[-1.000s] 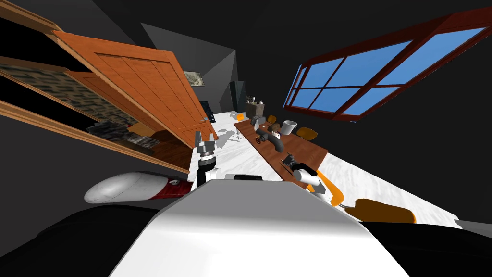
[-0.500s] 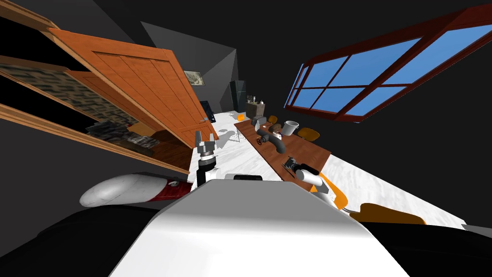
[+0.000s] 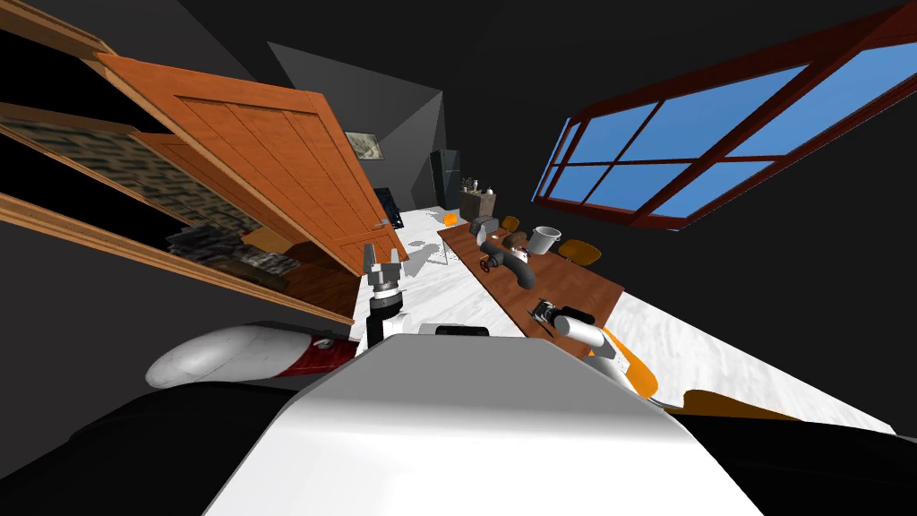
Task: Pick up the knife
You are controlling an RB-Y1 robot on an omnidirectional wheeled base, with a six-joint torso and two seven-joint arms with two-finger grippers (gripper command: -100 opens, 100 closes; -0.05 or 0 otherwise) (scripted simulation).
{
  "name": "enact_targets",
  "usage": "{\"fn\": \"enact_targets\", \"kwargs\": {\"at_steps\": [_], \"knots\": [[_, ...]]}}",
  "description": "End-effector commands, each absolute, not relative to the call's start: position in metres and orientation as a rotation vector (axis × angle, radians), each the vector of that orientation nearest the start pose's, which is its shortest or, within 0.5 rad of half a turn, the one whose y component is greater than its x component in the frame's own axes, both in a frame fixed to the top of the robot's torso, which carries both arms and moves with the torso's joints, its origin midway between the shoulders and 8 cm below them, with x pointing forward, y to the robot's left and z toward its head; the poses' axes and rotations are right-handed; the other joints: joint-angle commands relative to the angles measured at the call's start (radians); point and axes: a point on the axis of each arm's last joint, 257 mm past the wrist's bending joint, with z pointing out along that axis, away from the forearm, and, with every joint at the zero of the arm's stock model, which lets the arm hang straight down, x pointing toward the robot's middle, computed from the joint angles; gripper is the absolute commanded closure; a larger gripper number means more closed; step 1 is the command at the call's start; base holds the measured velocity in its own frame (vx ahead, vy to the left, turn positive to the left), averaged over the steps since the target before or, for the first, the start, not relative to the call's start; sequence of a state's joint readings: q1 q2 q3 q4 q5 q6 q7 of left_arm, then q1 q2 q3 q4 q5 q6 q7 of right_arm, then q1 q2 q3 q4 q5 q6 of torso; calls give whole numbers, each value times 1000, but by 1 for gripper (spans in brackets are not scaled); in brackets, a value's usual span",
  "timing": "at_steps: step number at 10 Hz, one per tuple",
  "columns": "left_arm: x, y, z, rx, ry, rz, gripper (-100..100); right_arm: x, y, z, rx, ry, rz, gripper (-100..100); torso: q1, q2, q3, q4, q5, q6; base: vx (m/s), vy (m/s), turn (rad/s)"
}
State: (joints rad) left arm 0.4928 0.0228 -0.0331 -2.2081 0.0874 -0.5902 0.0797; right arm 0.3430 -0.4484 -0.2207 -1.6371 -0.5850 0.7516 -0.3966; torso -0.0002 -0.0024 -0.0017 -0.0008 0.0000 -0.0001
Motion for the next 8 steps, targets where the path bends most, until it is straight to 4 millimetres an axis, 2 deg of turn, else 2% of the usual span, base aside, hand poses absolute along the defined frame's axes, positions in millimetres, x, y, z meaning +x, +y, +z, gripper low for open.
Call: {"fn": "enact_targets", "kwargs": {"at_steps": [1,2,5,6,7,8], "knots": [[343,278,11,-713,534,-1468,0,310,-473,-440,-3112,-1339,-845,-100,0,0,0,0,0,0,36,6,46],[343,278,11,-713,534,-1468,0,305,-471,-444,-3104,-1337,-808,-100,0,0,0,0,0,0,31,1,21],[343,278,11,-713,534,-1468,0,277,-482,-462,-3110,-1221,-635,-100,0,1,0,0,0,0,32,0,43],[343,278,11,-713,534,-1468,0,274,-481,-464,-3104,-1219,-616,-100,-1,0,0,0,0,0,30,-2,26],[343,278,11,-713,534,-1468,0,261,-486,-470,-3106,-1162,-546,-100,0,1,1,0,0,0,26,1,47],[343,278,11,-713,534,-1468,0,259,-485,-472,-3100,-1161,-527,-100,0,1,1,0,0,0,21,2,31]]}}
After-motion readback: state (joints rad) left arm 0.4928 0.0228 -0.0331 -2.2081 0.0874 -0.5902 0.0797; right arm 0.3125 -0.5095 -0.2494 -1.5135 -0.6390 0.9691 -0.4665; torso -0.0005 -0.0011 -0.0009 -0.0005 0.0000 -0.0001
